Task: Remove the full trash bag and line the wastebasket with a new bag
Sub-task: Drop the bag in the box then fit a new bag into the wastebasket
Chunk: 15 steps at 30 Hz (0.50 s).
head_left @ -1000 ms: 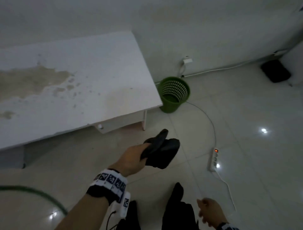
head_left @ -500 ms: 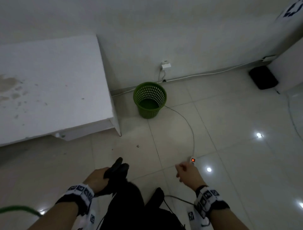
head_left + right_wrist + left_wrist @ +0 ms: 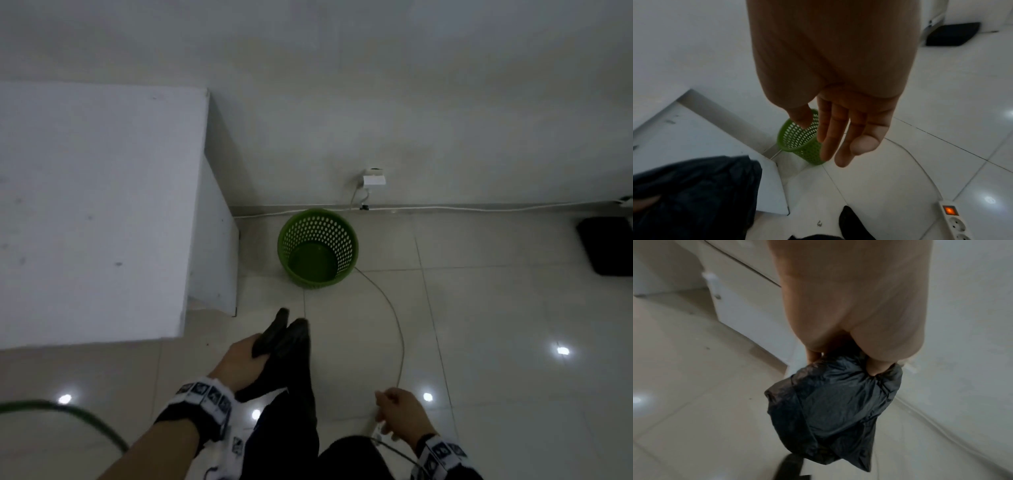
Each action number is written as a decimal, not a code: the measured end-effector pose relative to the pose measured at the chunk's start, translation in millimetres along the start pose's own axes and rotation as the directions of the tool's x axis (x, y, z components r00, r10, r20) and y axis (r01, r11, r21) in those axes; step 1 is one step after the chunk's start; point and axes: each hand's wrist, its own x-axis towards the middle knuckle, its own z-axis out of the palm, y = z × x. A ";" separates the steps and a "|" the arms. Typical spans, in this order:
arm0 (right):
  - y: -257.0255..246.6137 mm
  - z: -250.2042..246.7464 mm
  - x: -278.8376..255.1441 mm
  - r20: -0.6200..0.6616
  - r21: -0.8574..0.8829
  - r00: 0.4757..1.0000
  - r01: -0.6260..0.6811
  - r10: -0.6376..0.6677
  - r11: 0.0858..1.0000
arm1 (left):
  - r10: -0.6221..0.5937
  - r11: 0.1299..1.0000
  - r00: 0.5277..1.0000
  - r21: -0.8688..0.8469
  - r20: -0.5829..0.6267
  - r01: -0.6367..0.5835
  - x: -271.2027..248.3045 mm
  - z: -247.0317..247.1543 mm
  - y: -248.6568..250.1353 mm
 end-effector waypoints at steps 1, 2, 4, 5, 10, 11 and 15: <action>-4.4 -11.2 15.5 -0.002 -0.004 1.000 -0.004 0.004 1.000 | 0.009 0.999 1.000 -0.032 -0.009 -0.009 20.0 4.5 22.2; -12.8 -21.1 30.2 0.002 0.006 1.000 -0.008 0.008 1.000 | 0.020 0.998 1.000 -0.052 -0.019 -0.021 38.8 6.9 41.4; -39.2 -38.4 58.2 0.027 0.064 0.999 -0.021 0.019 0.998 | 0.040 0.996 0.998 -0.071 -0.051 -0.044 76.4 12.4 72.1; -55.6 -45.7 73.2 0.041 0.095 0.999 -0.017 0.013 0.995 | 0.046 0.995 0.996 -0.086 -0.072 -0.052 92.8 14.3 86.1; -158.0 -54.2 165.8 0.063 0.291 0.977 0.178 -0.204 0.940 | 0.056 0.930 0.972 -0.342 -0.228 -0.134 187.8 25.7 109.1; -178.7 -50.6 187.0 0.076 0.350 0.966 0.207 -0.248 0.914 | 0.070 0.910 0.962 -0.377 -0.263 -0.170 208.5 28.3 108.3; -235.9 -21.6 279.4 0.170 0.480 0.898 0.284 -0.406 0.830 | 0.186 0.876 0.888 -0.338 -0.421 -0.344 291.9 47.9 97.5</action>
